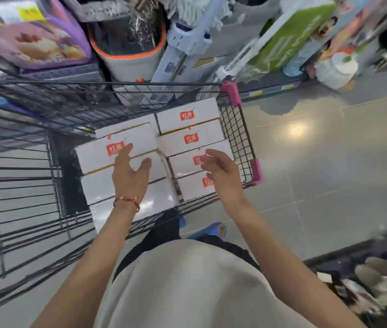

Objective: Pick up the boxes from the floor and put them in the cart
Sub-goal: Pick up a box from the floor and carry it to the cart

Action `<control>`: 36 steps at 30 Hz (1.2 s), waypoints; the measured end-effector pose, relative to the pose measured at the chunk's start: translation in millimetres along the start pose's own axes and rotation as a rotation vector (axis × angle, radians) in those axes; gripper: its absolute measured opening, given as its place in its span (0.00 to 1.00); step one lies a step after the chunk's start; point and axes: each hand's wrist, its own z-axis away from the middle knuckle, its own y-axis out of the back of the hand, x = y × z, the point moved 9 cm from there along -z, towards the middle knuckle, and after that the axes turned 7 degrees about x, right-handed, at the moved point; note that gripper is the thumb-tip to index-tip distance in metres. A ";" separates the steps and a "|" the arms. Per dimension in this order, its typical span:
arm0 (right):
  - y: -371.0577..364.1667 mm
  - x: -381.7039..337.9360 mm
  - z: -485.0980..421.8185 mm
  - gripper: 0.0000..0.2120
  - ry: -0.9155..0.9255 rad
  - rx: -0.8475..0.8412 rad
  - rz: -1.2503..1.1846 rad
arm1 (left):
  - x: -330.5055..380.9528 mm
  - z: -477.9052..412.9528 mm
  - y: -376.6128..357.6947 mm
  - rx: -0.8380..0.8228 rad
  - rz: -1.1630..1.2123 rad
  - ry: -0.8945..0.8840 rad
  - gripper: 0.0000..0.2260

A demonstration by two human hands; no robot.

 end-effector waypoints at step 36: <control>605.3 119.1 30.8 0.13 -0.060 0.960 -0.734 | 162.8 418.9 -574.9 -1.076 -0.362 -0.496 0.15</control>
